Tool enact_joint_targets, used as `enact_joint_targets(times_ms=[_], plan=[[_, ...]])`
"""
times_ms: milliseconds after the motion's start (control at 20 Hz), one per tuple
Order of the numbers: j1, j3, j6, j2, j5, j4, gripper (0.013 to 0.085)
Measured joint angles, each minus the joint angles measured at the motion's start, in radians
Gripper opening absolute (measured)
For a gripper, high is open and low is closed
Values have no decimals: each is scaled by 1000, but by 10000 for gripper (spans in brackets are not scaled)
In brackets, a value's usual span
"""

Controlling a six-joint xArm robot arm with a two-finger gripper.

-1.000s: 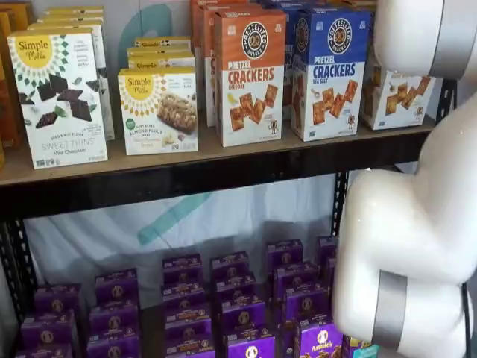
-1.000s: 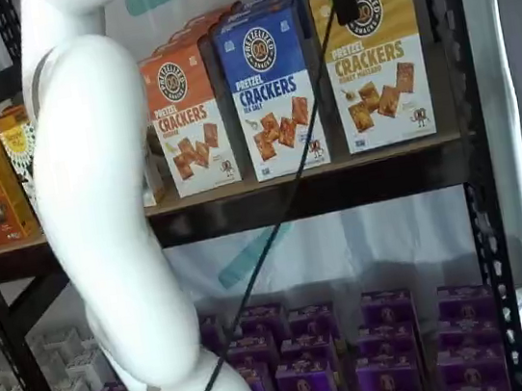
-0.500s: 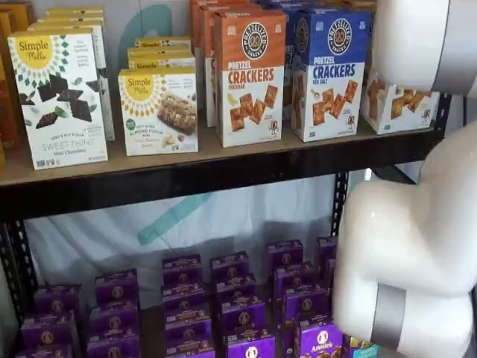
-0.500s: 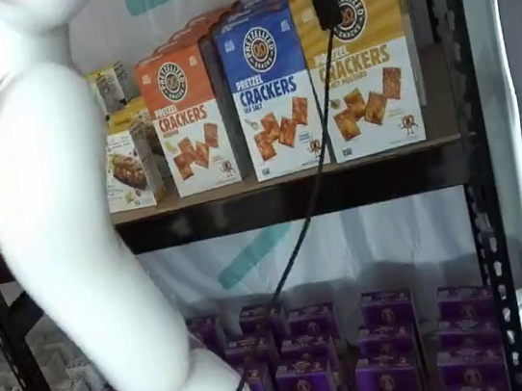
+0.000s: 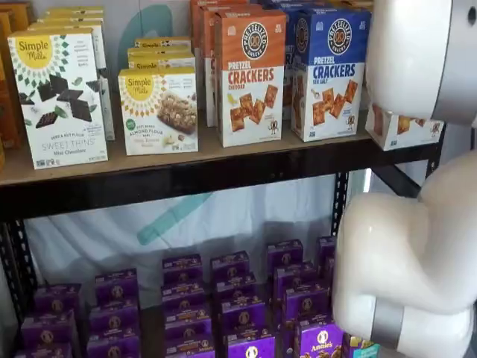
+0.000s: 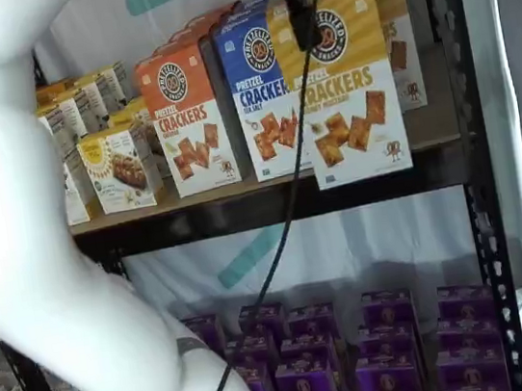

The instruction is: Retrieve the yellow and white box located on the top shelf, the sixth one from the left

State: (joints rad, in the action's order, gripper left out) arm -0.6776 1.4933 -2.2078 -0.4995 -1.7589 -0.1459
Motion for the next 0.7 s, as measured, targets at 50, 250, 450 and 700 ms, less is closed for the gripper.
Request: enact_joint_targets(times_ms=[50, 250, 450, 700], plan=[[7, -16, 5, -18, -6, 6, 650], [40, -68, 32, -73, -25, 31, 650], [66, -108, 55, -109, -40, 45, 650], [86, -139, 75, -133, -60, 55, 650]])
